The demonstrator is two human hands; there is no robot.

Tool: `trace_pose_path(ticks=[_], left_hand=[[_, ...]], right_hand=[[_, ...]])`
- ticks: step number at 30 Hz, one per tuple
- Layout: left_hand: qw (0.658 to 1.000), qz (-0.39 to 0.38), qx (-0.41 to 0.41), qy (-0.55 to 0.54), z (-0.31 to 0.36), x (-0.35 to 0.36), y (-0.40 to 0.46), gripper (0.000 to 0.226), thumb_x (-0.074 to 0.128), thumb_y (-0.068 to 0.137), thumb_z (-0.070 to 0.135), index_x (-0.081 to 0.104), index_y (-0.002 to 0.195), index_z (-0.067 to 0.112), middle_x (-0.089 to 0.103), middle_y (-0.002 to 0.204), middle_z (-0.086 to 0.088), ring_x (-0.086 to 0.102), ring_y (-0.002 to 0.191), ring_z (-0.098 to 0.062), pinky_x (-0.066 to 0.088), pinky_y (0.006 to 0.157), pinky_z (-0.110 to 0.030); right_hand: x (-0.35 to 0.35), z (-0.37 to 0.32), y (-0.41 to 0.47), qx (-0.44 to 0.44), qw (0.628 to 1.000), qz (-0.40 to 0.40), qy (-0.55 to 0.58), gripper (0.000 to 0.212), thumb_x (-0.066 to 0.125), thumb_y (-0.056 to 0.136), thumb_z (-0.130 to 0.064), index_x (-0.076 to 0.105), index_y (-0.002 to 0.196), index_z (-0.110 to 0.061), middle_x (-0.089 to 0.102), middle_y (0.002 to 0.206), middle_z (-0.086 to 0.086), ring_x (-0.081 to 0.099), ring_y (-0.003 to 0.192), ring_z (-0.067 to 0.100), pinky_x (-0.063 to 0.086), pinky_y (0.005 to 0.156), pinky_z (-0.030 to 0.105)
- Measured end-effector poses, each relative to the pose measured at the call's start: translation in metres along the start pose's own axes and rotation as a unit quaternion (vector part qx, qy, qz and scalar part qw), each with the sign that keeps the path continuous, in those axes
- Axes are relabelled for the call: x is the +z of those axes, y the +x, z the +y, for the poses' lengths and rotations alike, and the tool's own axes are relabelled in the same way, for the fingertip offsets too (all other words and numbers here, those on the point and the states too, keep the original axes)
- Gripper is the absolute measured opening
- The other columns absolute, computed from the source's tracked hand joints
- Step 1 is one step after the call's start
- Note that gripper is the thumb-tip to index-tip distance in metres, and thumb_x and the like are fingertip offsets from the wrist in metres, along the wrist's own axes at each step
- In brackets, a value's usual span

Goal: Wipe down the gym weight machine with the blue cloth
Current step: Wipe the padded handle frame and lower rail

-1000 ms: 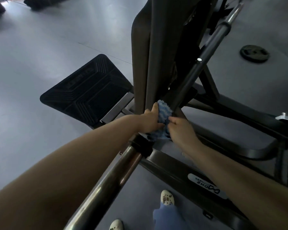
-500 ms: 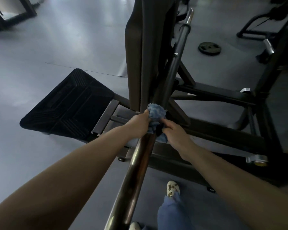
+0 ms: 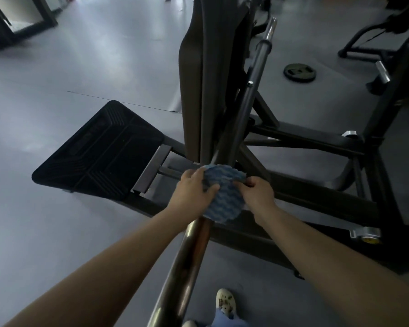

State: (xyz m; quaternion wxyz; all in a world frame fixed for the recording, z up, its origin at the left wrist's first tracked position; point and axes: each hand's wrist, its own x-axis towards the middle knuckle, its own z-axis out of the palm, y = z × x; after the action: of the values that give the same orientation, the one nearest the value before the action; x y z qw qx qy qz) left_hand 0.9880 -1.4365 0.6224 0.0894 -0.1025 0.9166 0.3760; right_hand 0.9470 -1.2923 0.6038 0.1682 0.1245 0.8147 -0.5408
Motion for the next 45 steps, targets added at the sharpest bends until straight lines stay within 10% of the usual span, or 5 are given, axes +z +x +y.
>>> trace_pose_path(ticks=[5, 17, 22, 30, 45], left_hand=[[0.989, -0.050, -0.085, -0.109, 0.001, 0.019, 0.034, 0.053, 0.050, 0.093, 0.041, 0.033, 0.135, 0.015, 0.057, 0.117, -0.004, 0.050, 0.083, -0.005, 0.038, 0.059, -0.014], [0.863, -0.253, -0.180, -0.398, -0.034, 0.012, 0.057, 0.100, 0.081, 0.049, 0.063, 0.048, 0.130, 0.015, 0.061, 0.124, -0.016, 0.059, 0.113, -0.033, 0.048, 0.096, -0.044], [0.886, -0.218, -0.177, -0.369, -0.039, 0.012, 0.044, 0.078, 0.082, 0.060, 0.049, 0.052, 0.124, 0.015, 0.064, 0.120, -0.010, 0.063, 0.108, -0.027, 0.046, 0.099, -0.048], [0.957, -0.171, -0.096, -0.216, -0.028, 0.017, 0.022, 0.028, 0.057, 0.090, 0.033, 0.052, 0.116, 0.022, 0.062, 0.117, 0.003, 0.060, 0.105, -0.014, 0.044, 0.100, -0.030], [0.983, -0.139, -0.121, 0.011, -0.026, 0.025, -0.012, 0.082, 0.064, 0.084, 0.041, 0.019, 0.141, 0.005, 0.050, 0.130, -0.007, 0.052, 0.115, -0.022, 0.041, 0.087, -0.027]], right_hand=[[0.007, 0.003, 0.010, 0.021, 1.000, -0.002, -0.012, 0.025, 0.061, 0.090, -0.030, 0.053, 0.108, -0.015, 0.058, 0.111, 0.005, 0.058, 0.094, 0.018, 0.050, 0.077, 0.030], [0.011, 0.004, 0.025, 0.037, 0.983, -0.181, 0.006, 0.039, 0.058, 0.090, -0.037, 0.055, 0.122, -0.013, 0.063, 0.113, 0.004, 0.059, 0.094, 0.015, 0.048, 0.069, 0.024], [0.000, 0.013, 0.033, 0.217, 0.908, -0.317, 0.168, 0.052, 0.068, 0.078, -0.036, 0.047, 0.122, -0.019, 0.053, 0.126, 0.003, 0.048, 0.122, 0.029, 0.036, 0.105, 0.051], [0.014, 0.022, 0.018, 0.166, 0.899, -0.280, 0.294, 0.012, 0.056, 0.092, -0.015, 0.062, 0.101, -0.012, 0.067, 0.099, 0.008, 0.063, 0.092, 0.022, 0.051, 0.085, 0.039], [0.017, 0.048, -0.042, 0.206, 0.973, -0.066, 0.076, 0.042, 0.059, 0.086, -0.019, 0.054, 0.126, -0.007, 0.058, 0.120, 0.017, 0.056, 0.098, 0.025, 0.050, 0.085, 0.040]])
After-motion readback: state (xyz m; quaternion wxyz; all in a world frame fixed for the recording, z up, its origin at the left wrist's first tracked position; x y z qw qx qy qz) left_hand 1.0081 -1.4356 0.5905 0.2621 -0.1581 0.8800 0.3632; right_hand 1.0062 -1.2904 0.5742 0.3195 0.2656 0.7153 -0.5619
